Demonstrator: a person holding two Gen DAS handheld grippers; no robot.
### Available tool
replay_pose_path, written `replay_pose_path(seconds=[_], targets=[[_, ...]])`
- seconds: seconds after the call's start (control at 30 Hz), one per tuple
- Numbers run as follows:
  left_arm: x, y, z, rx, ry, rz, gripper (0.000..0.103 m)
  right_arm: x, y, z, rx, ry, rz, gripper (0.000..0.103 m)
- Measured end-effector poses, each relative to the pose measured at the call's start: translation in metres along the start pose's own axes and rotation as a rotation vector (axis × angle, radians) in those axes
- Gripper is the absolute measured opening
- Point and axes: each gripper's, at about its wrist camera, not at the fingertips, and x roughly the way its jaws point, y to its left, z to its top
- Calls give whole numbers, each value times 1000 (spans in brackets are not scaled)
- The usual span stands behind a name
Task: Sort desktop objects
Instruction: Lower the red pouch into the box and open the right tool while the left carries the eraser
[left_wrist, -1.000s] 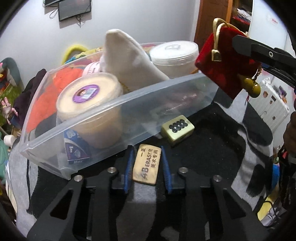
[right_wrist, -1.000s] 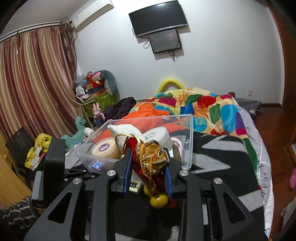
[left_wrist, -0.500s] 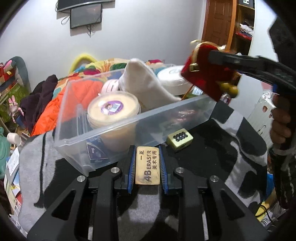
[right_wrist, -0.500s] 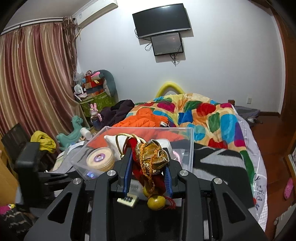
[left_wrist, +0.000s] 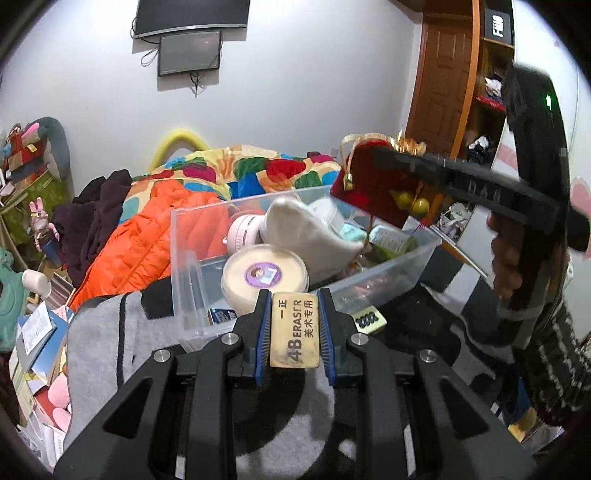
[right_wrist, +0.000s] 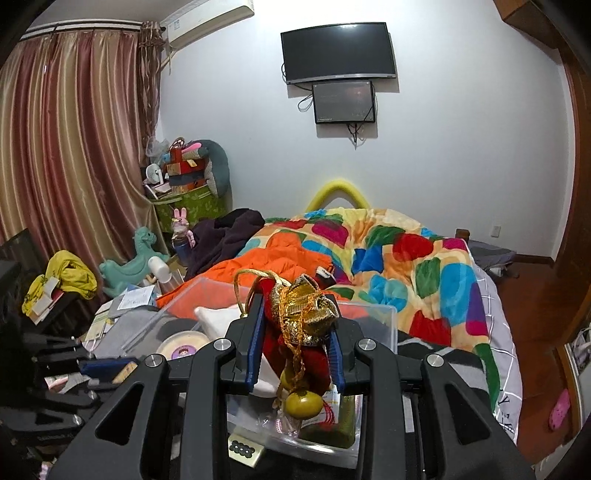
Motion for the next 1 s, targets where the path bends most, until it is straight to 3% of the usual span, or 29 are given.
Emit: replay_pose_path(seconds=[0.4, 0.67, 0.87, 1.0], targets=[[5, -4, 9, 10, 4, 11, 23, 17, -19, -35, 16, 107, -15, 27], [17, -5, 17, 5, 12, 8, 23, 13, -25, -44, 9, 119, -10, 27], [21, 0, 17, -2, 23, 27, 23, 8, -27, -47, 24, 150, -12, 43], [21, 4, 18, -12, 20, 35, 23, -2, -27, -51, 26, 146, -10, 43]])
